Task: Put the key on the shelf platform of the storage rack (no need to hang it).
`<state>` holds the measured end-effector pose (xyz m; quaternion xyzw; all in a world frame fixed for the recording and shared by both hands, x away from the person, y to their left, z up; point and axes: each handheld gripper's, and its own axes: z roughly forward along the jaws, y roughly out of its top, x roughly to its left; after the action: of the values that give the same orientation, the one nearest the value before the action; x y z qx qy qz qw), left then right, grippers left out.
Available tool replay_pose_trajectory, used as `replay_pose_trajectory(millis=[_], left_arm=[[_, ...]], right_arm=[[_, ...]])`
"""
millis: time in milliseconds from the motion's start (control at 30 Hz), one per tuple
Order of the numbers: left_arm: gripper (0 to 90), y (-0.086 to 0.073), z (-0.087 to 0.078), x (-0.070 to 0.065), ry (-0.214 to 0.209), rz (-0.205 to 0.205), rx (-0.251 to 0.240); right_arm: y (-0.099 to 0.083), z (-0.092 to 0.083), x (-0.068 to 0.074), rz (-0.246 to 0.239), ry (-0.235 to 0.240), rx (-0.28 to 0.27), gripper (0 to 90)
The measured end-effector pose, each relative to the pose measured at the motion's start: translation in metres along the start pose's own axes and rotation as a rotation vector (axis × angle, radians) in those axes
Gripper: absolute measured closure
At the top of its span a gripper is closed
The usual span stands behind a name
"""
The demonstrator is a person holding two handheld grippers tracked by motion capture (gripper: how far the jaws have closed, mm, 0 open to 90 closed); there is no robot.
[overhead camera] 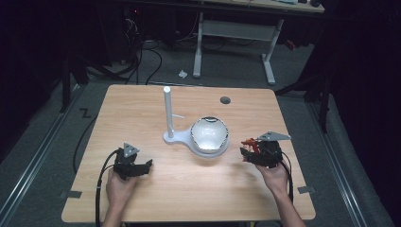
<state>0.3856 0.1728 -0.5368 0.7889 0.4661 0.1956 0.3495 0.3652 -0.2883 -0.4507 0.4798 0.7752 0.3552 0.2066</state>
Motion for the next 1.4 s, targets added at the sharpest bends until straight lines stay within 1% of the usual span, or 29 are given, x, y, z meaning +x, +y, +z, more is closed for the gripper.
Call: replay_pose_trajectory(millis=[100, 133, 200, 233, 267, 300, 367, 467, 567, 600, 700, 767, 800, 867, 933, 1133, 1167, 1233, 1267, 1400], left_arm=[[19.9, 0.000, 0.000, 0.000, 0.000, 0.000, 0.000], [19.9, 0.000, 0.000, 0.000, 0.000, -0.001, 0.000], [19.9, 0.000, 0.000, 0.000, 0.000, 0.000, 0.000], [19.9, 0.000, 0.000, 0.000, 0.000, 0.000, 0.000], [19.9, 0.000, 0.000, 0.000, 0.000, 0.000, 0.000], [19.9, 0.000, 0.000, 0.000, 0.000, 0.000, 0.000], [19.9, 0.000, 0.000, 0.000, 0.000, -0.001, 0.000], [19.9, 0.000, 0.000, 0.000, 0.000, -0.001, 0.000], [19.9, 0.000, 0.000, 0.000, 0.000, 0.000, 0.000], [19.9, 0.000, 0.000, 0.000, 0.000, -0.001, 0.000], [19.9, 0.000, 0.000, 0.000, 0.000, 0.000, 0.000], [19.9, 0.000, 0.000, 0.000, 0.000, 0.000, -0.001], [19.9, 0.000, 0.000, 0.000, 0.000, 0.000, -0.001], [19.9, 0.000, 0.000, 0.000, 0.000, 0.000, 0.000], [19.9, 0.000, 0.000, 0.000, 0.000, 0.000, -0.001], [19.9, 0.000, 0.000, 0.000, 0.000, 0.000, 0.000], [19.9, 0.000, 0.000, 0.000, 0.000, 0.000, 0.000], [19.9, 0.000, 0.000, 0.000, 0.000, 0.000, 0.000], [19.9, 0.000, 0.000, 0.000, 0.000, 0.000, 0.000], [19.9, 0.000, 0.000, 0.000, 0.000, 0.000, 0.000]], right_arm=[[0.003, -0.004, 0.002, -0.001, 0.012, -0.006, 40.1], [0.005, -0.009, 0.003, -0.004, 0.030, -0.018, 40.1], [0.007, -0.010, 0.005, -0.001, 0.038, -0.020, 40.1], [0.009, -0.014, 0.008, -0.009, 0.047, -0.027, 40.1], [0.009, -0.014, 0.008, -0.009, 0.047, -0.027, 40.1], [0.013, -0.017, 0.011, -0.016, 0.064, -0.034, 40.1], [0.016, -0.019, 0.012, -0.012, 0.088, -0.040, 40.0], [0.021, -0.020, 0.016, -0.029, 0.094, -0.052, 40.0], [0.024, -0.020, 0.019, -0.022, 0.114, -0.058, 40.0], [0.028, -0.020, 0.022, -0.030, 0.119, -0.061, 40.0], [0.034, -0.019, 0.027, -0.051, 0.138, -0.068, 40.0], [0.038, -0.017, 0.030, -0.047, 0.161, -0.071, 40.0], [0.040, -0.016, 0.031, -0.054, 0.168, -0.073, 40.0], [0.042, -0.015, 0.032, -0.059, 0.169, -0.071, 40.0], [0.050, -0.011, 0.038, -0.077, 0.187, -0.076, 39.9], [0.059, -0.005, 0.045, -0.094, 0.212, -0.072, 39.9], [0.063, -0.001, 0.050, -0.105, 0.217, -0.072, 39.9], [0.065, 0.000, 0.051, -0.107, 0.219, -0.070, 39.9], [0.068, 0.004, 0.055, -0.116, 0.226, -0.073, 39.9], [0.075, 0.011, 0.060, -0.125, 0.236, -0.071, 39.9]])
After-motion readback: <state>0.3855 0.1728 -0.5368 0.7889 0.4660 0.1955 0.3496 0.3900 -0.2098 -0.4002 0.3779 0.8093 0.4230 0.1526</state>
